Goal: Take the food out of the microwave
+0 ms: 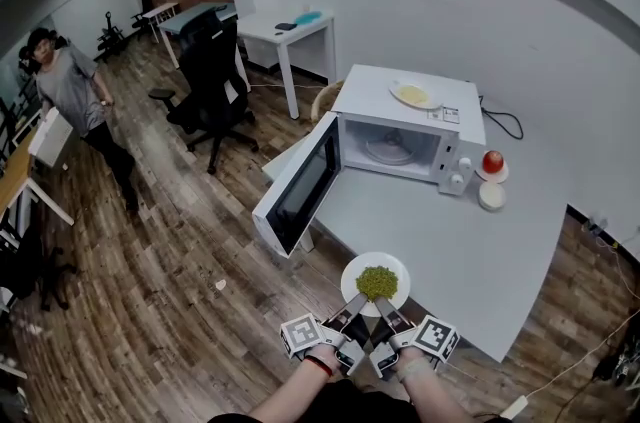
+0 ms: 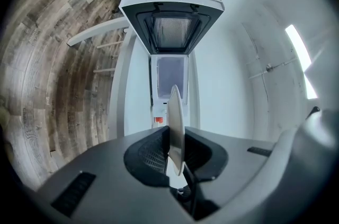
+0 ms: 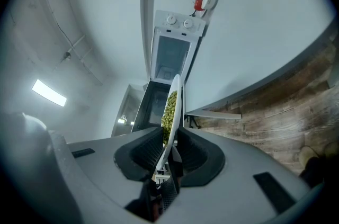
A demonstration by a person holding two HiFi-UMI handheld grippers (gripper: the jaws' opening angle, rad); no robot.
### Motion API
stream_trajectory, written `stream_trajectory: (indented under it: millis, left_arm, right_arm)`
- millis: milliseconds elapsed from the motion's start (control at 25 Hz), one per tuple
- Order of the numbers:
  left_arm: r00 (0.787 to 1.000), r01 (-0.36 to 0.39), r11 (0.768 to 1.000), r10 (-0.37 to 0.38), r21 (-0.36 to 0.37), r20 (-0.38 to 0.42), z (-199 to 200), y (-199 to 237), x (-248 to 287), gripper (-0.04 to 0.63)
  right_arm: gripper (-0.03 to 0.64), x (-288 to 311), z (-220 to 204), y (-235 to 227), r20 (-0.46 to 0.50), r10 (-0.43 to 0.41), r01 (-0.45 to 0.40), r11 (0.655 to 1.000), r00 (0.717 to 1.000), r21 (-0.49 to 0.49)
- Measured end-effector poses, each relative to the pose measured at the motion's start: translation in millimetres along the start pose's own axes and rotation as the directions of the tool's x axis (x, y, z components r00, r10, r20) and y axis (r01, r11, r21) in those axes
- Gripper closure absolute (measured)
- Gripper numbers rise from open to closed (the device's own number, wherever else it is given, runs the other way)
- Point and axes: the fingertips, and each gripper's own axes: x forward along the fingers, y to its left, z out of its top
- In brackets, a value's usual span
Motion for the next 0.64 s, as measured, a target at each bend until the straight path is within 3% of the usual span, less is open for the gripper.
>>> stream_trajectory:
  millis: [440,640]
  left_arm:
    - [1.0,-0.017,0.999,0.017,-0.035,-0.007,-44.6,5.1,-27.4,0.549]
    - [0.999,-0.038,0.999,0.038,0.007,-0.017,-56.3,9.5,-43.2,0.549]
  right_arm:
    - [0.528,-47.5,-19.9,-14.2,-0.007,-0.009,0.009,1.0,1.0,0.01]
    - [0.528,-64.3,-31.4,-14.7,-0.008,-0.01,0.01,1.0,1.0,0.018]
